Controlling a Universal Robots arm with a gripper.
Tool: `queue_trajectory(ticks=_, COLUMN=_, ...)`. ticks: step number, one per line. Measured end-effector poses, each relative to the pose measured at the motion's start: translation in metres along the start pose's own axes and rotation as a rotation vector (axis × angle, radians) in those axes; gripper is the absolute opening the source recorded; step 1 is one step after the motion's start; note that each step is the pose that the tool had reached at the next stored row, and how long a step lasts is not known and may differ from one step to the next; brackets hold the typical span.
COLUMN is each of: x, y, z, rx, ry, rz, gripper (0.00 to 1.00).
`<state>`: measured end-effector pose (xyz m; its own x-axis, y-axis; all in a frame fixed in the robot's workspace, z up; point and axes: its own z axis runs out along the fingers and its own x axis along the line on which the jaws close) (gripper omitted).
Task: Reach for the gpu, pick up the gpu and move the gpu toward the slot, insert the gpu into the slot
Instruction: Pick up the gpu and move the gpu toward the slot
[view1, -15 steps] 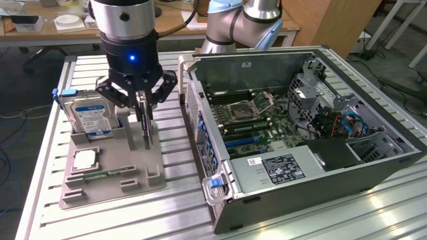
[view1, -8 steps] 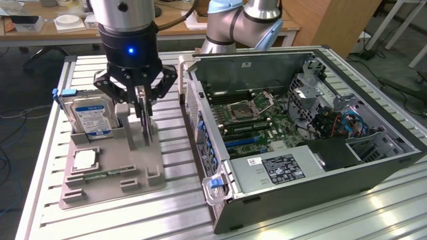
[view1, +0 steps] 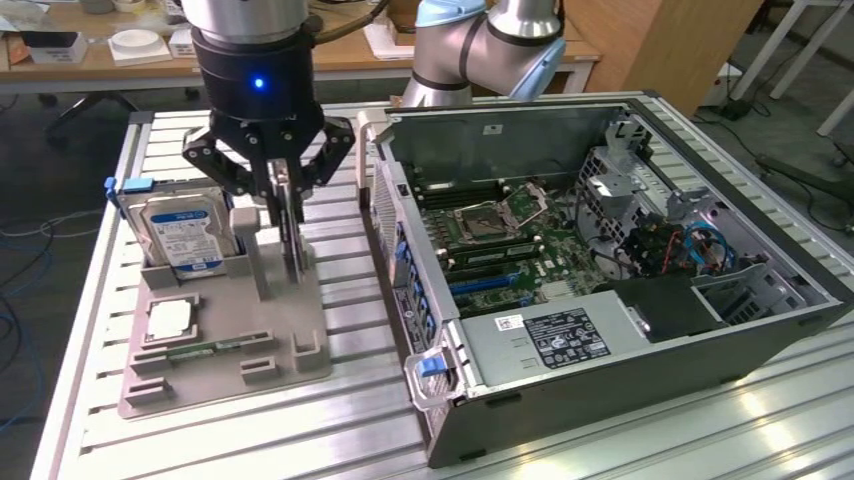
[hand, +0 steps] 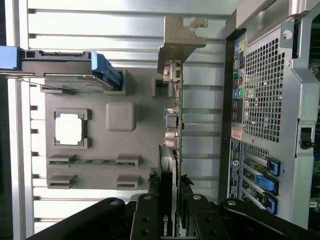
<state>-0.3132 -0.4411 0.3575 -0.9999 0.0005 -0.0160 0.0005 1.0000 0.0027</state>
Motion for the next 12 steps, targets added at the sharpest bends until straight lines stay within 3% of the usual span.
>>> queue_trajectory(ticks=12, x=0.000, y=0.0000, z=-0.0185, rx=0.0000, ry=0.0000, rz=0.000, gripper=0.26)
